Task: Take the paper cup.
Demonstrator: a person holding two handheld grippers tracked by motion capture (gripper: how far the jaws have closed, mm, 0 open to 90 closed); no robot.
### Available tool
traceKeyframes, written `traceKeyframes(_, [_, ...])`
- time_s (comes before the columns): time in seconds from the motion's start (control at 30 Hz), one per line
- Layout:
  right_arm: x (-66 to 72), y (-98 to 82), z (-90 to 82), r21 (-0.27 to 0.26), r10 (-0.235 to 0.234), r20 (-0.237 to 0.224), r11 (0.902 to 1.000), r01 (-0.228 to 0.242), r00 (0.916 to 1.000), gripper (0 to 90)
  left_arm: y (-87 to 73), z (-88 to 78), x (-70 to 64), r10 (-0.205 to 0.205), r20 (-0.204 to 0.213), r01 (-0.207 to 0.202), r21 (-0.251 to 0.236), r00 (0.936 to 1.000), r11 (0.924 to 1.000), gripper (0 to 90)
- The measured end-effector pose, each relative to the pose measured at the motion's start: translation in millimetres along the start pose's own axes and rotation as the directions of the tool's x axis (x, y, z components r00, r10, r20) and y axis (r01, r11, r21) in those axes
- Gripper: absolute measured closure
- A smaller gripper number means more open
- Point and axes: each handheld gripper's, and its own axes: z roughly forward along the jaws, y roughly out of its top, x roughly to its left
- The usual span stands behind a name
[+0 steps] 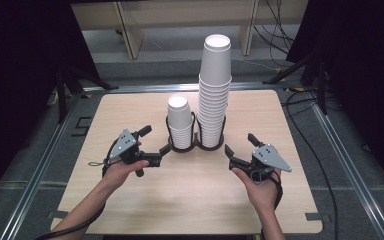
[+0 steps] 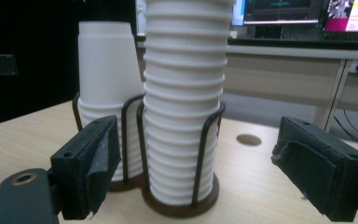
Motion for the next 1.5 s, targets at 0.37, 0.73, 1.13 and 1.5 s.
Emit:
traceKeyframes(0.37, [-0.6, 41.1, 23.4, -0.036, -0.036, -0.034, 0.9988, 0.035, 0.9988, 14.6, 39.0, 37.9, -3.4, 0.128, 0.02, -0.127, -0.044, 0.9915, 0.9909, 0.0])
traceKeyframes(0.73, [-4.7, 93.1, 46.3, -0.108, -0.037, -0.061, 0.9937, 0.031, 0.9974, 14.1, 62.9, 80.7, -21.4, 0.168, 0.072, -0.164, -0.057, 0.9831, 0.9848, 0.0])
traceKeyframes(1.13, [-10.8, 172.1, 84.8, -0.136, -0.109, -0.058, 0.9856, 0.1, 0.9923, 10.2, 82.5, 132.3, -21.3, 0.133, 0.065, -0.131, -0.042, 0.9889, 0.9906, 0.0])
traceKeyframes(1.5, [-7.3, 193.3, 120.6, -0.046, -0.093, -0.088, 0.995, 0.089, 0.9918, 10.2, 88.7, 153.2, -19.8, 0.082, 0.056, -0.081, -0.017, 0.995, 0.9965, 5.5])
